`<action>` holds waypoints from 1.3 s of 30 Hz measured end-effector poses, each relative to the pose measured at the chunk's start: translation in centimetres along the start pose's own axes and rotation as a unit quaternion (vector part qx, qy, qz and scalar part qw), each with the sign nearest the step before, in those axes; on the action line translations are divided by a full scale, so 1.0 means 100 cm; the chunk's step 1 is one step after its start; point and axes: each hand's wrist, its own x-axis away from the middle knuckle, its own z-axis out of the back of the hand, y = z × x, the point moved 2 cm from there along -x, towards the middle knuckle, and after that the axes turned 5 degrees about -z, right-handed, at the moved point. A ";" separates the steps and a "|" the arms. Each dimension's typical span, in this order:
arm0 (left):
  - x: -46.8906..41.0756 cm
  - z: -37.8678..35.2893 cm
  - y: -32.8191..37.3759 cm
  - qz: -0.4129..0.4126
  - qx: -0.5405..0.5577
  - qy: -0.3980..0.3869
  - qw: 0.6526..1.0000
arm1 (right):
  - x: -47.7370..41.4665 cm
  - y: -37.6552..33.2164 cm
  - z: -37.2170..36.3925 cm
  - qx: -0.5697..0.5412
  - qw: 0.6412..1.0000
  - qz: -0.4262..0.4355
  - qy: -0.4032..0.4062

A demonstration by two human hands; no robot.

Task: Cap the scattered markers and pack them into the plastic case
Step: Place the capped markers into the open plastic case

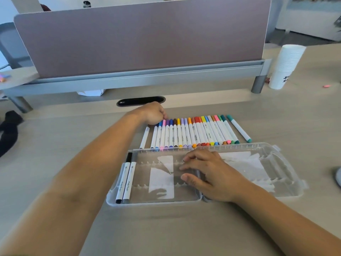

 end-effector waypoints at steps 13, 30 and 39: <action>-0.023 -0.010 0.067 -0.068 -0.002 -0.001 0.998 | 0.000 -0.002 0.000 -0.010 1.000 -0.002 0.012; -0.054 -0.059 0.121 -0.074 -0.073 -0.036 0.994 | 0.001 -0.001 -0.001 -0.008 1.000 0.013 0.025; -0.049 -0.055 0.123 -0.083 -0.022 0.000 0.996 | 0.002 -0.003 0.000 -0.006 1.000 0.006 0.017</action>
